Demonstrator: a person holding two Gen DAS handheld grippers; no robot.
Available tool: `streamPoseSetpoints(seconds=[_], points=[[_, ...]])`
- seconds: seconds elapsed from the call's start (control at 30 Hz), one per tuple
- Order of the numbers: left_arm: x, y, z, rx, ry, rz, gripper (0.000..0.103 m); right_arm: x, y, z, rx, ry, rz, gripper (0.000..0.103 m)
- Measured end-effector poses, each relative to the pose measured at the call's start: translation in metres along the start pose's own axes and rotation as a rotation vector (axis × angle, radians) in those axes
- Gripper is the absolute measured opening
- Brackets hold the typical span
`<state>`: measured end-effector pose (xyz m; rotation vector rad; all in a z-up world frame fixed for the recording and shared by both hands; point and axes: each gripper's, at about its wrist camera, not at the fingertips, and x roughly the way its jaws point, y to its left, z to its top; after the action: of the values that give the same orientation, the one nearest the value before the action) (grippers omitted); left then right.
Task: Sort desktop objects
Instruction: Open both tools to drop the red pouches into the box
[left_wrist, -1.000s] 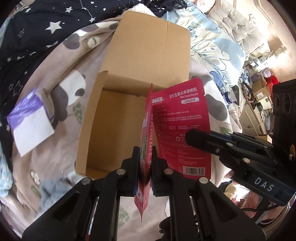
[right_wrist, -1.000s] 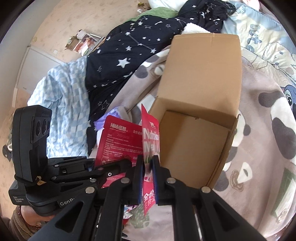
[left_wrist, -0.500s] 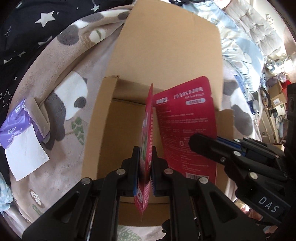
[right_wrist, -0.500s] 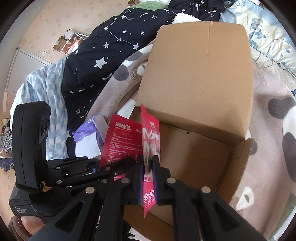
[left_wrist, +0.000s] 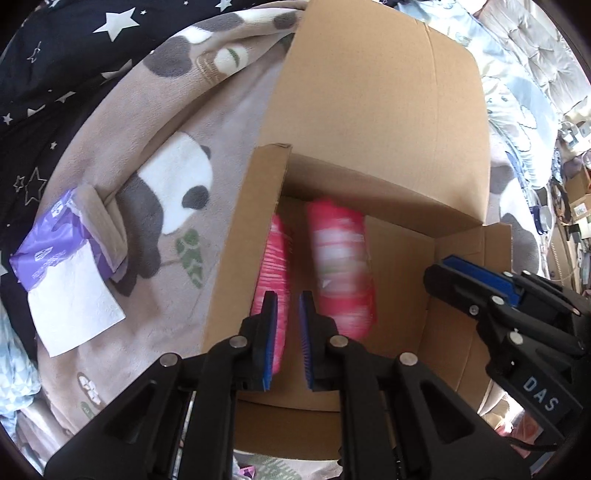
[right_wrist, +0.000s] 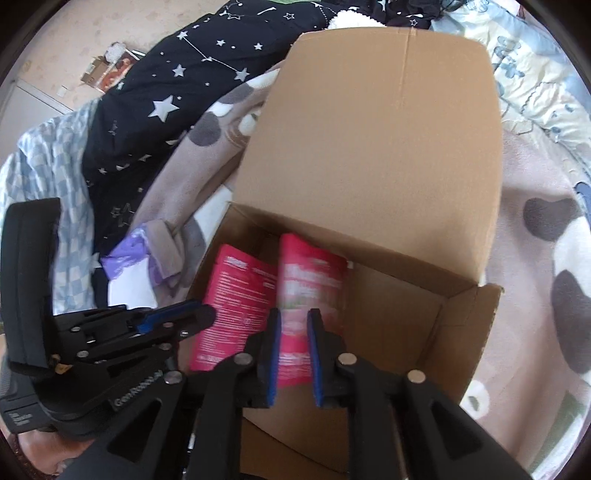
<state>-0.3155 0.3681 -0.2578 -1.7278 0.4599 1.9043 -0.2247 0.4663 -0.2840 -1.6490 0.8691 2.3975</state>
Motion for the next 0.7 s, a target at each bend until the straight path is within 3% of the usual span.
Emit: streamPoseSetpoints(seconds=[0.07,0.13,0.2,0.4,0.7], points=[[-0.001,-0.001,0.000,0.001,0.000,0.026,0.017,-0.002,0.000,0.000,0.005,0.006,-0.006,0.022],[-0.002,-0.001,-0.002,0.001,-0.003,0.023,0.021,-0.006,0.000,-0.001,0.004,0.001,-0.013,0.037],[-0.003,-0.001,-0.003,-0.006,0.002,0.018,0.024,-0.009,0.001,-0.001,-0.002,-0.008,-0.038,0.045],[-0.019,-0.006,-0.007,-0.003,-0.021,0.031,0.032,-0.021,0.004,-0.002,-0.018,-0.010,-0.034,0.046],[-0.061,-0.012,-0.021,-0.025,-0.072,0.073,0.054,-0.055,0.018,-0.010,-0.056,-0.016,-0.040,0.046]])
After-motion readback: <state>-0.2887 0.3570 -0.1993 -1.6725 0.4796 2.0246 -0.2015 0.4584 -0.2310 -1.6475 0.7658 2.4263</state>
